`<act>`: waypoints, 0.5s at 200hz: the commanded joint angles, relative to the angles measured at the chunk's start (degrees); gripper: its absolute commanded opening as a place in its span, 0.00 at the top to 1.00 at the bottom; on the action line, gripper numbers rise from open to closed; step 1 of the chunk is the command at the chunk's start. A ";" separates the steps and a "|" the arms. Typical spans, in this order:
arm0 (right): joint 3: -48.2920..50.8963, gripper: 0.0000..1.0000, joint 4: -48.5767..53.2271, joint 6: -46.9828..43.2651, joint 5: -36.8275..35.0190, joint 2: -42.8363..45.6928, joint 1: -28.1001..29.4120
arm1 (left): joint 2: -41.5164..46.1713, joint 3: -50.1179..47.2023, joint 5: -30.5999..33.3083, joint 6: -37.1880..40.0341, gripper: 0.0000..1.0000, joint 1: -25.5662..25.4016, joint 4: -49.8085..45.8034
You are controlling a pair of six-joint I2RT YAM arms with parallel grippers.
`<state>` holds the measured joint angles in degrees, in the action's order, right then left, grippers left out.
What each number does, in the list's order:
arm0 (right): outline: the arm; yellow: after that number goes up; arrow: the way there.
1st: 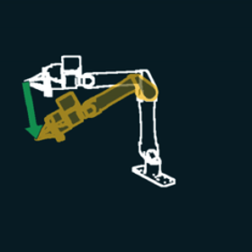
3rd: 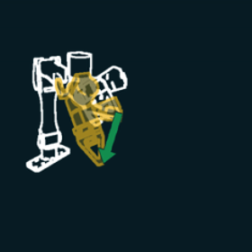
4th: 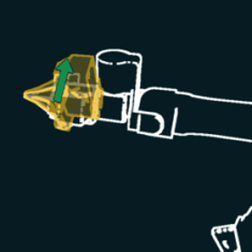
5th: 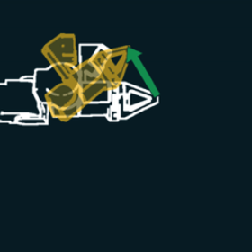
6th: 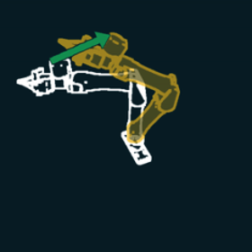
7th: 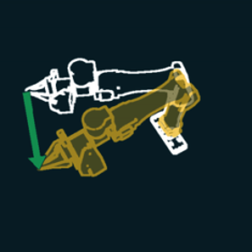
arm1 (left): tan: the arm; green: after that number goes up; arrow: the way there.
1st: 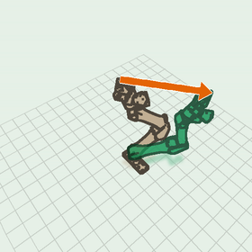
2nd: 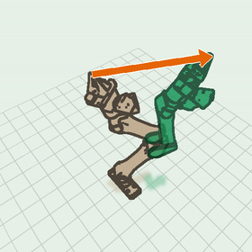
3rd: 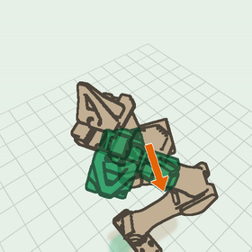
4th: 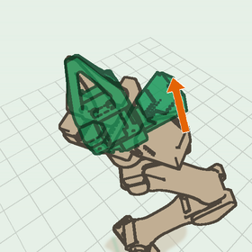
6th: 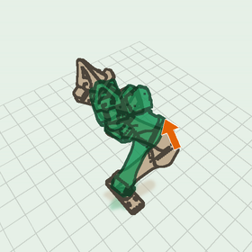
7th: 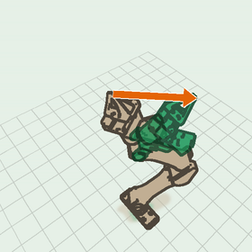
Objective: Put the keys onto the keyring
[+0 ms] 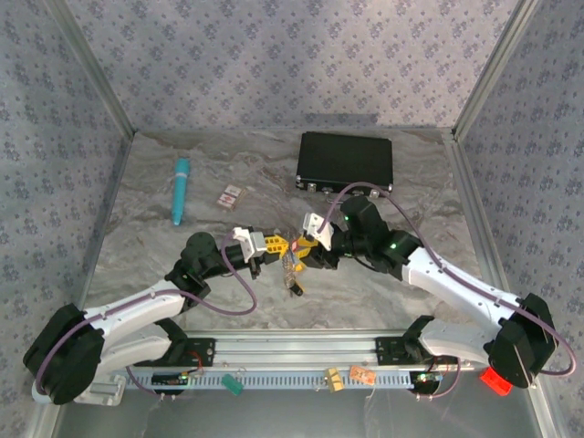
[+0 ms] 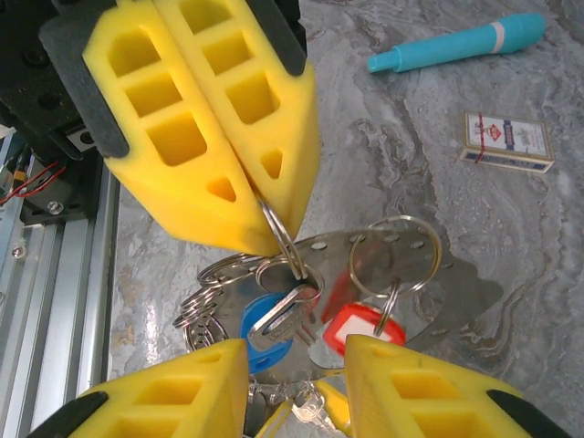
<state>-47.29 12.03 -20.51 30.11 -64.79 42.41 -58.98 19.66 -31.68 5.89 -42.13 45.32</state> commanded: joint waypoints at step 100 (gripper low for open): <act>0.72 0.65 -5.96 1.62 -1.83 -4.35 2.81 | 0.62 0.91 0.05 -0.71 1.00 -0.31 4.95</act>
<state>-46.92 7.75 -19.64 29.87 -68.40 44.71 -59.00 19.66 -31.64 5.89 -42.13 45.89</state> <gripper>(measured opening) 0.354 0.042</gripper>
